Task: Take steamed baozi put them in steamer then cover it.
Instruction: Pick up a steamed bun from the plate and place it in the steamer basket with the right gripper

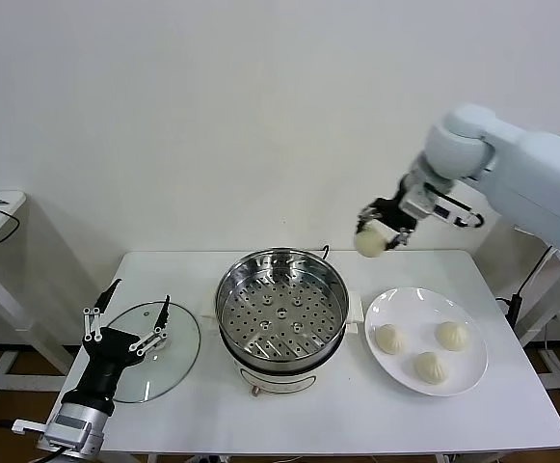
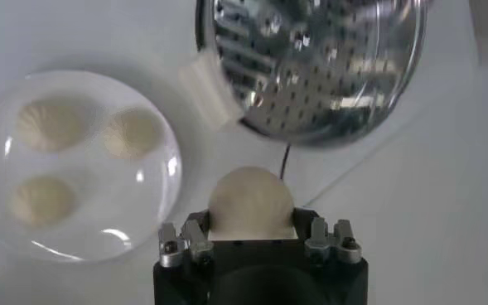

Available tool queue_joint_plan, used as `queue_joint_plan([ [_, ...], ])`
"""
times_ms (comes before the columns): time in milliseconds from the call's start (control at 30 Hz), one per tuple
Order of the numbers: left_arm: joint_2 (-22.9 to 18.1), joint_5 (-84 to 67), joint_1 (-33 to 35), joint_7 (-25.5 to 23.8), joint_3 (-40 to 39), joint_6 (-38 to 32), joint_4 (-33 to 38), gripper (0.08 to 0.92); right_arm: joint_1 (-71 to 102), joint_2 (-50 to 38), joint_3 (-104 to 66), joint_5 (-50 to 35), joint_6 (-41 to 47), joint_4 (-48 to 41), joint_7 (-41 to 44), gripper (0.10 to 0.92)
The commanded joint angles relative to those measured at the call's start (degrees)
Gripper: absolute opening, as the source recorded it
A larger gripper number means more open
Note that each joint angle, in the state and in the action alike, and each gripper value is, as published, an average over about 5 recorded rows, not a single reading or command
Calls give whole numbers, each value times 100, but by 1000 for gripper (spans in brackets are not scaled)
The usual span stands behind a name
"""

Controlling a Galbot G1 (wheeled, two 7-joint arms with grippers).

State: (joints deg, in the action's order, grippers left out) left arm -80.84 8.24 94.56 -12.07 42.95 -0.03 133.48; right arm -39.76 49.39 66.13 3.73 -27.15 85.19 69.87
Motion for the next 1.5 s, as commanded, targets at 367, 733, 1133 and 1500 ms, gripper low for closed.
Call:
queue_joint_plan([
  [367, 124, -183, 120, 5, 403, -17, -1, 823, 245, 2025, 572, 234, -737, -843, -193, 662],
  [733, 153, -237, 79, -20, 480, -10, -85, 823, 1145, 2397, 181, 842, -951, -1950, -269, 662],
  [1133, 176, -300, 25, -39, 522, -3, -141, 823, 1554, 2644, -114, 1166, -1082, -2530, -292, 662],
  [1500, 168, -317, -5, -43, 523, 4, -147, 823, 1720, 2628, -191, 1238, -992, -2586, -347, 662],
])
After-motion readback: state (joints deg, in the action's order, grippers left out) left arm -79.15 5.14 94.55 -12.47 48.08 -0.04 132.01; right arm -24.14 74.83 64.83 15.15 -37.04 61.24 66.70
